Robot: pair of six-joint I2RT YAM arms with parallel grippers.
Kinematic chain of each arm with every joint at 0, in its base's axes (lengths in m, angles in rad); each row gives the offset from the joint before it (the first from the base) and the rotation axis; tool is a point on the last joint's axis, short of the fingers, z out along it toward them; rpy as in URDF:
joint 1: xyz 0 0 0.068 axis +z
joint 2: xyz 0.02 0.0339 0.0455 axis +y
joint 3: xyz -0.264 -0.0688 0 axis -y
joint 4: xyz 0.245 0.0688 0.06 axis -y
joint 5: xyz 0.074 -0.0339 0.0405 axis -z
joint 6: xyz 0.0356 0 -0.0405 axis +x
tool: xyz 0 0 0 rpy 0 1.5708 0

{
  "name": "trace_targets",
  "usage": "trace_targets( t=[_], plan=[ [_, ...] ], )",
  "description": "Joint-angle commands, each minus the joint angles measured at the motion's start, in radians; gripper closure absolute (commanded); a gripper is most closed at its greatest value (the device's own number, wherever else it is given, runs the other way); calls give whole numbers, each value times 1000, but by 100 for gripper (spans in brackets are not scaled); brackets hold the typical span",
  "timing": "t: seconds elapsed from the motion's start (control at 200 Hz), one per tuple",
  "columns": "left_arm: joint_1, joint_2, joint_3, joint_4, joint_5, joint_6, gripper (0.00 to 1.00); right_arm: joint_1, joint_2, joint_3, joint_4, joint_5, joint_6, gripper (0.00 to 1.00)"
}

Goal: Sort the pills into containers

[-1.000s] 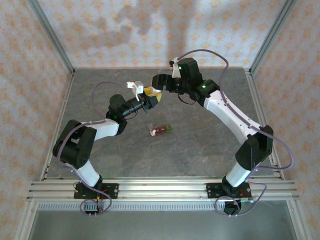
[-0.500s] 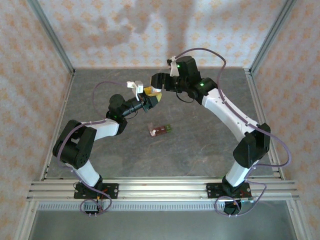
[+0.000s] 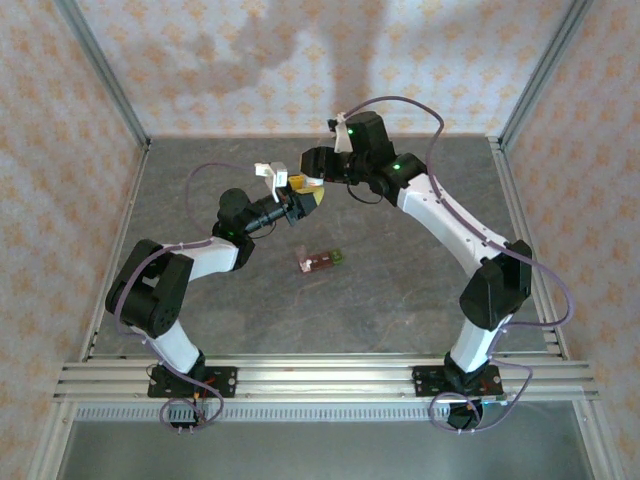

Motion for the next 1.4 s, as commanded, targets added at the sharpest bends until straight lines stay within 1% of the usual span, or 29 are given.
trace_targets(
  t=[0.0,0.065,0.15,0.18,0.275,0.37,0.415,0.586,0.691,0.736,0.776,0.851,0.896,0.966,1.041,1.091,1.131,1.191,1.306,1.396],
  plan=[
    [-5,-25,33,60,13,-10,100,10,-39,-11,9,45,18,56],
    [-6,-26,33,60,8,-9,100,24,-62,-45,25,105,42,60],
    [-7,-26,32,59,-5,-9,100,67,-96,-101,52,231,83,62],
    [-6,-27,30,59,-11,-7,100,87,-109,-120,57,296,103,64],
    [-7,-31,26,56,-35,2,100,154,-129,-175,81,468,192,64],
    [-7,-39,16,53,-71,22,100,213,-126,-189,80,606,275,65],
    [-7,-46,6,49,-94,34,100,234,-120,-191,83,652,318,65],
    [-11,-67,-24,37,-175,93,100,282,-100,-190,140,752,413,65],
    [-13,-78,-39,16,-222,141,100,284,-70,-155,141,746,428,65],
    [-13,-80,-41,5,-220,153,100,282,-68,-138,138,745,407,62],
    [-13,-81,-39,-5,-210,161,100,279,-75,-126,130,747,382,58],
    [-10,-75,-34,-17,-186,167,100,263,-108,-124,129,741,326,45],
    [-9,-70,-31,-18,-162,163,100,242,-135,-131,131,711,296,38],
    [-7,-59,-25,-12,-126,153,100,204,-188,-154,137,656,242,30],
    [-5,-50,-20,5,-92,136,100,149,-242,-183,140,556,179,24],
    [-4,-43,-15,14,-68,125,100,99,-263,-191,136,446,144,21],
    [-3,-37,-9,18,-46,114,100,56,-266,-189,123,343,121,20],
    [-2,-27,1,28,-15,94,100,13,-266,-183,104,234,78,19],
    [-3,-11,19,47,13,53,100,-6,-230,-115,4,159,-14,19],
    [-2,-3,32,59,24,28,100,-6,-183,-63,-38,89,-40,19]
  ],
)
